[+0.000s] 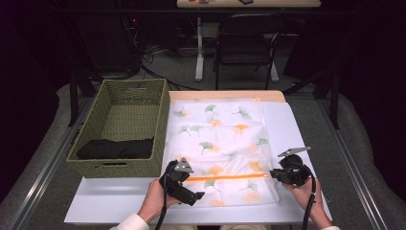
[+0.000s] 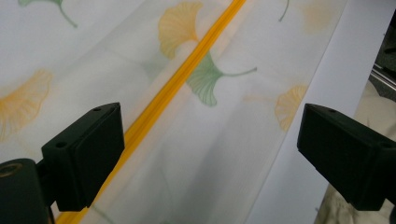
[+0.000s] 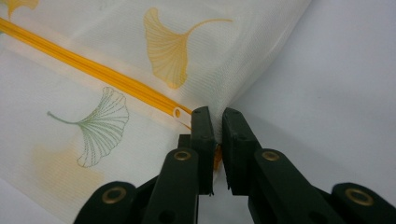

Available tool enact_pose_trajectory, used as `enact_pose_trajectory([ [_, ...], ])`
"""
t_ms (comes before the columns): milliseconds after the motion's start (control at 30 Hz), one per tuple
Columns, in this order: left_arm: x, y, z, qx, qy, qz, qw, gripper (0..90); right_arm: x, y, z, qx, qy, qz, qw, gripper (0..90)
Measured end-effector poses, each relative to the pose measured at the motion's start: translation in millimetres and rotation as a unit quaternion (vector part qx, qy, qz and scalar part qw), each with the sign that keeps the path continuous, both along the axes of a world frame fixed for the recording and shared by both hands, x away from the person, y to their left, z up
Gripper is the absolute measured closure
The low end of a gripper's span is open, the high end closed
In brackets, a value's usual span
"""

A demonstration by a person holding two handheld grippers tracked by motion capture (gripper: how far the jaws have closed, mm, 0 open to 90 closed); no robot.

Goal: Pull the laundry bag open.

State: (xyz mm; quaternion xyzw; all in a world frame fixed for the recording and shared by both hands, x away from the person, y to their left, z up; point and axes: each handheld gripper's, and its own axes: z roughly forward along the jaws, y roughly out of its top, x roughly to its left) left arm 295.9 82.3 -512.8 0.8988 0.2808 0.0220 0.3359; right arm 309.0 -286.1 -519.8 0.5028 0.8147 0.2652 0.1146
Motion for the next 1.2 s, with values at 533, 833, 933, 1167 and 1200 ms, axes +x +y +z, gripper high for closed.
enact_pose_trajectory([
  [533, 18.4, -70.9, -2.3, 0.002, -0.004, -0.074, 0.9972, 3.1, -4.3, 2.3, 8.4, -0.007, -0.026, 0.012, 0.9996, 83.9],
  [833, 28.3, -106.5, -5.4, 0.018, 0.003, -0.104, 0.9944, 0.0, -5.7, 2.8, 10.5, -0.012, -0.035, 0.019, 0.9991, 83.9],
  [933, 29.2, -115.7, -6.5, 0.014, 0.003, -0.114, 0.9934, 0.2, -6.3, 3.3, 11.2, -0.014, -0.036, 0.02, 0.9991, 83.9],
  [1167, 35.5, -135.5, -7.1, 0.013, 0.004, -0.133, 0.9911, 15.2, -6.5, 3.6, 12.4, -0.015, -0.038, 0.022, 0.9989, 84.0],
  [1200, 35.5, -135.5, -7.1, 0.013, 0.004, -0.133, 0.9911, 15.9, -6.5, 3.6, 12.4, -0.015, -0.038, 0.022, 0.9989, 84.0],
])
